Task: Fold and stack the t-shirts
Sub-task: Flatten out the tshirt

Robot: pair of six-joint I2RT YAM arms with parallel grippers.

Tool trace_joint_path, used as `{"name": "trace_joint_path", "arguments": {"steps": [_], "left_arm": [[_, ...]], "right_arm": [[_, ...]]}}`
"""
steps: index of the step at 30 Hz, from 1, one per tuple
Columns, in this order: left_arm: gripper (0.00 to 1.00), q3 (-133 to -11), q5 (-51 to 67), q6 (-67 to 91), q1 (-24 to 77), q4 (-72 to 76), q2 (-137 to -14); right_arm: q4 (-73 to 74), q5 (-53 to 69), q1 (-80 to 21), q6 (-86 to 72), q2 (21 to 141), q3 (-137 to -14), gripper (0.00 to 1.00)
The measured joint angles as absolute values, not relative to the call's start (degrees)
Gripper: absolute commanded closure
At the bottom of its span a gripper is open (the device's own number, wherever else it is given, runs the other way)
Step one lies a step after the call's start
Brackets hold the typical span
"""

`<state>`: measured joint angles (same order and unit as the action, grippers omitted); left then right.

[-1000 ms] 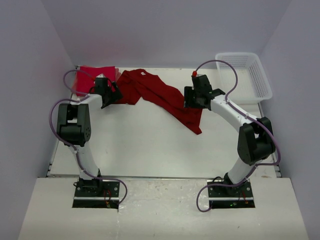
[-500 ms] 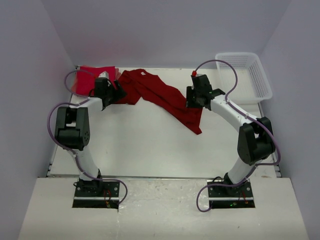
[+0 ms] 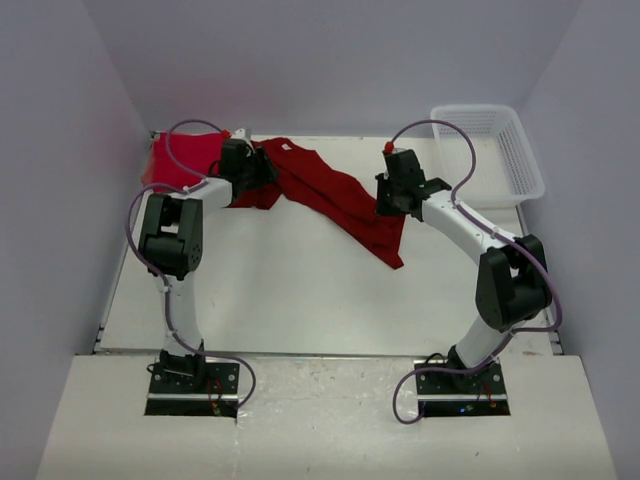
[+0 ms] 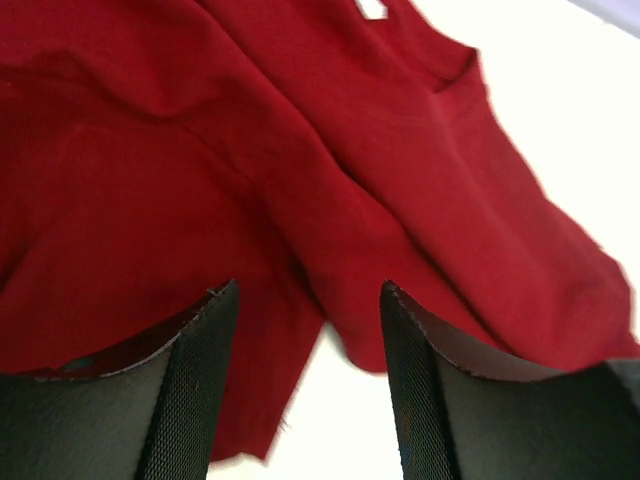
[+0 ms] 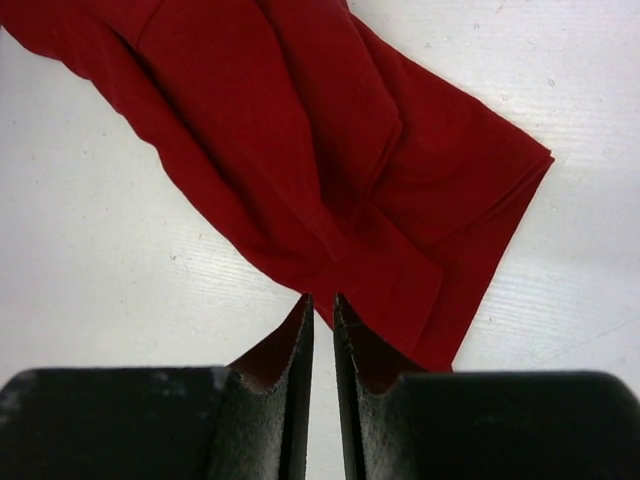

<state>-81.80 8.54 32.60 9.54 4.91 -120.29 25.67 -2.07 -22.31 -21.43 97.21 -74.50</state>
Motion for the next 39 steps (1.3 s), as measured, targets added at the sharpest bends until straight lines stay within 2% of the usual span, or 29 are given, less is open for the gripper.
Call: {"name": "trace_joint_path", "arguments": {"steps": [7, 11, 16, 21, 39], "left_arm": [[0.44, -86.3, 6.6, 30.4, 9.6, 3.3, -126.8], [0.44, -85.2, 5.6, 30.4, 10.3, 4.1, -126.5], [0.44, -76.1, 5.8, 31.9, 12.6, 8.9, -121.6], [0.44, -65.6, 6.7, 33.5, 16.4, 10.0, -114.1], [0.42, -52.2, 7.7, 34.9, 19.7, 7.0, -101.6]], "right_arm": [[25.8, -2.4, -22.0, -21.4, 94.3, -73.5, 0.86], [25.9, -2.6, -21.3, -21.9, 94.1, -73.5, 0.81], [27.9, -2.0, -19.7, -23.7, 96.9, -76.9, 0.71], [28.9, -1.5, -17.9, -24.7, 101.9, -80.6, 0.67], [29.1, 2.8, -17.2, -24.4, 105.2, -79.1, 0.64]]}}
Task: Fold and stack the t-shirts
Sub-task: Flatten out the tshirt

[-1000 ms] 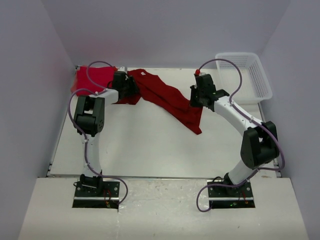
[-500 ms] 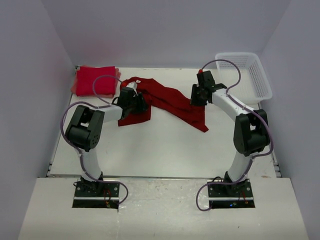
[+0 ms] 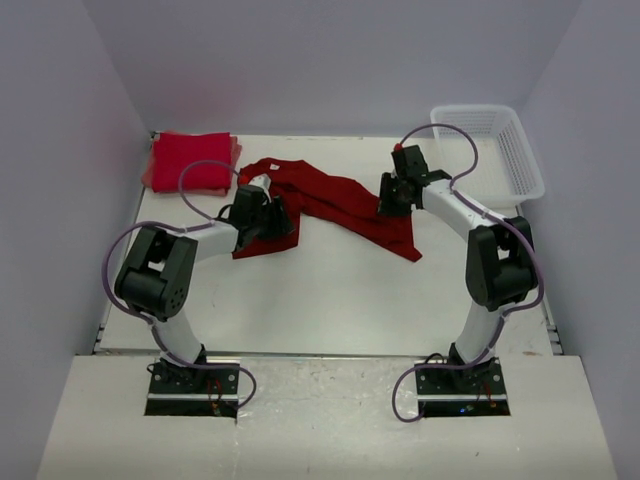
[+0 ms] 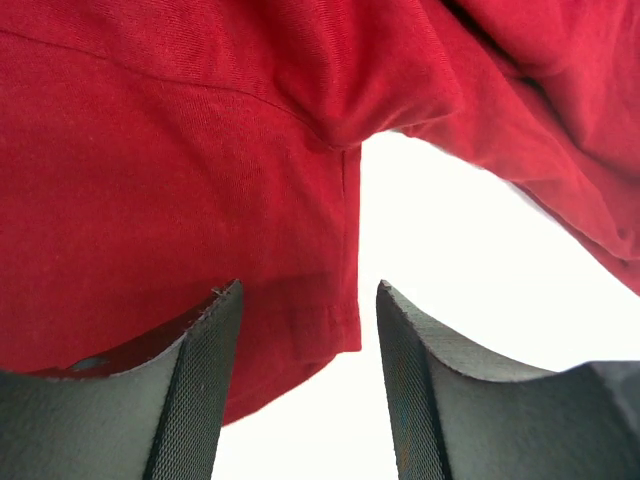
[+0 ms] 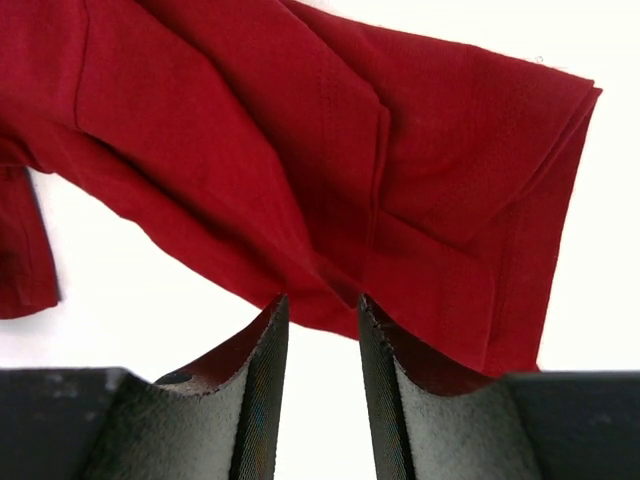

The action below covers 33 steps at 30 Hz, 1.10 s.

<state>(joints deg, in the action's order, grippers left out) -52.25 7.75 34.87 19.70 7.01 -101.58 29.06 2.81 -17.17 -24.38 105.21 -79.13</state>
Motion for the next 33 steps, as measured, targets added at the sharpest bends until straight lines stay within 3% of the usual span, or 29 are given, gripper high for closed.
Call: {"name": "trace_joint_path", "arguments": {"steps": [12, 18, 19, 20, 33], "left_arm": [[0.39, -51.6, 7.2, 34.8, 19.9, 5.0, -98.3], [0.39, -51.6, 7.2, 34.7, 19.9, 5.0, -97.0], [0.39, -51.6, 7.1, 34.7, 19.9, 5.0, -96.8], [0.39, -51.6, 6.9, 34.7, 19.9, 5.0, -96.7], [0.28, -45.2, -6.4, 34.9, 19.9, 2.0, -83.4]], "right_arm": [[28.6, 4.1, -17.0, -24.4, 110.1, -79.4, 0.66], [28.7, 4.0, -16.9, -24.0, 110.5, -80.3, 0.82], [28.6, 4.0, -16.9, -23.9, 110.5, -80.6, 0.87], [28.6, 3.9, -16.9, -23.8, 110.5, -80.9, 1.00], [31.3, 1.8, -16.4, -20.9, 107.4, -86.6, 1.00]]}}
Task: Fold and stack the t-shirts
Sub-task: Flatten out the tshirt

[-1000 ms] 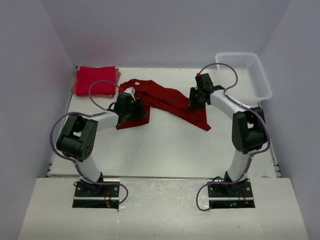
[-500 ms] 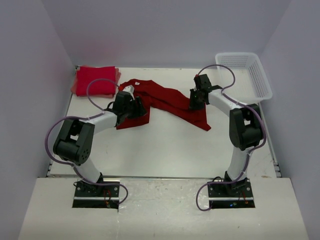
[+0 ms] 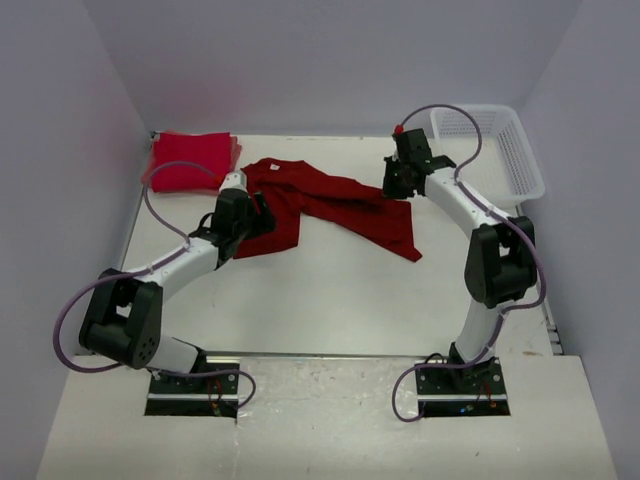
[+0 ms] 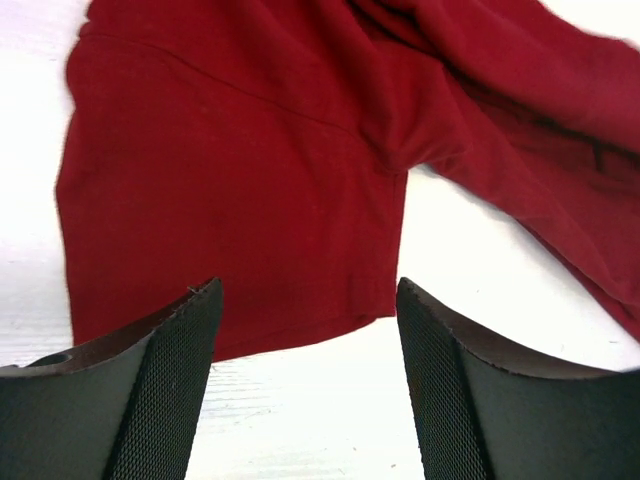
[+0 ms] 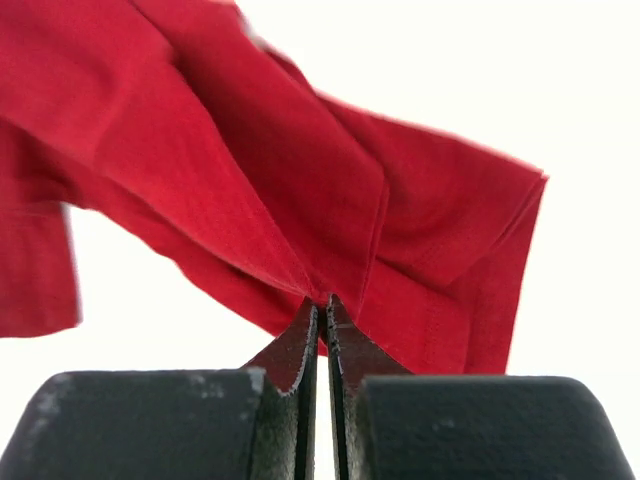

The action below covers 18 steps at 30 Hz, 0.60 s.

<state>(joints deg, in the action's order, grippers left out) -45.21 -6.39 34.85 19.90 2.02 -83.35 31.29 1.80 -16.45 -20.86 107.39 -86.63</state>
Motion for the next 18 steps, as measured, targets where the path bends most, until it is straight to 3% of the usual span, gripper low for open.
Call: {"name": "trace_joint_path", "arguments": {"steps": [18], "left_arm": [[0.29, -42.3, -8.1, 34.8, 19.9, 0.8, -79.7]], "right_arm": [[43.5, 0.8, -16.4, -13.4, 98.1, -116.7, 1.00]]}}
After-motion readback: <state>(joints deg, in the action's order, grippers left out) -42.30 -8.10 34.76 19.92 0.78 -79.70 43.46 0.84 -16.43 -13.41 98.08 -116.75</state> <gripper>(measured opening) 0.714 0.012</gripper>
